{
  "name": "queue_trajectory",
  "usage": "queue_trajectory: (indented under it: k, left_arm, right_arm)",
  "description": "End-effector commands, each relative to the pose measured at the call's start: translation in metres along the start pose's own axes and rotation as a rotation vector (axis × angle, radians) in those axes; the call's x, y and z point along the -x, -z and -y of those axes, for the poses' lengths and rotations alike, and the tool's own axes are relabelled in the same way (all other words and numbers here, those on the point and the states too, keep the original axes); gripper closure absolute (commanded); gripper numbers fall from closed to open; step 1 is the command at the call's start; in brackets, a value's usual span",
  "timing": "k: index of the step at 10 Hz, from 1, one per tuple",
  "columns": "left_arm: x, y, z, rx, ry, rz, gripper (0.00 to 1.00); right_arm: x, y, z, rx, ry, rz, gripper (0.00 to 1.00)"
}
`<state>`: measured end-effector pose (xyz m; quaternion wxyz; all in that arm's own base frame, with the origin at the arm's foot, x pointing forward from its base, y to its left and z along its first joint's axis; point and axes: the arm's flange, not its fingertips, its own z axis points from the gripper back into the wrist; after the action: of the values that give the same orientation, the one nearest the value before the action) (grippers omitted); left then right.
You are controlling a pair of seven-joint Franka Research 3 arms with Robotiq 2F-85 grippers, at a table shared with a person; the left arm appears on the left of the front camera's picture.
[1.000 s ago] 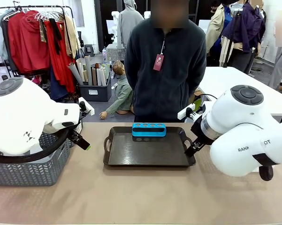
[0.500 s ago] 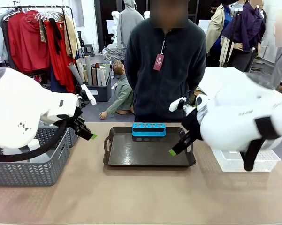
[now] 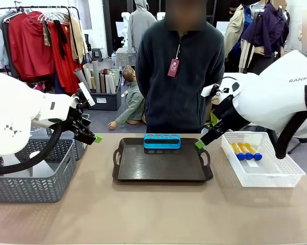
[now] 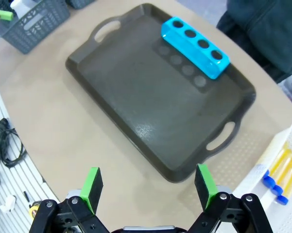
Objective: Prepare the laboratory tools.
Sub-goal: Pick up one Small flask and place it on the Handle tray.
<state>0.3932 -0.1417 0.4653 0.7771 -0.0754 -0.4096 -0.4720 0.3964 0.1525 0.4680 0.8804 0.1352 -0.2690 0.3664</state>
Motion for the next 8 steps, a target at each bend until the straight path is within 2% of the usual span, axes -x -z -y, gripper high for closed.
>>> queue_trajectory:
  k: [1,8]
  left_arm:
    - [-0.0031,0.0030,0.0058,-0.005,-0.014,-0.013,0.00]
    - [-0.0031,0.0030,0.0058,-0.005,-0.014,-0.013,0.00]
  right_arm:
    - [0.0006,0.0018,-0.0047,-0.018,0.001,-0.009,0.00]
    - [0.0006,0.0018,-0.0047,-0.018,0.001,-0.009,0.00]
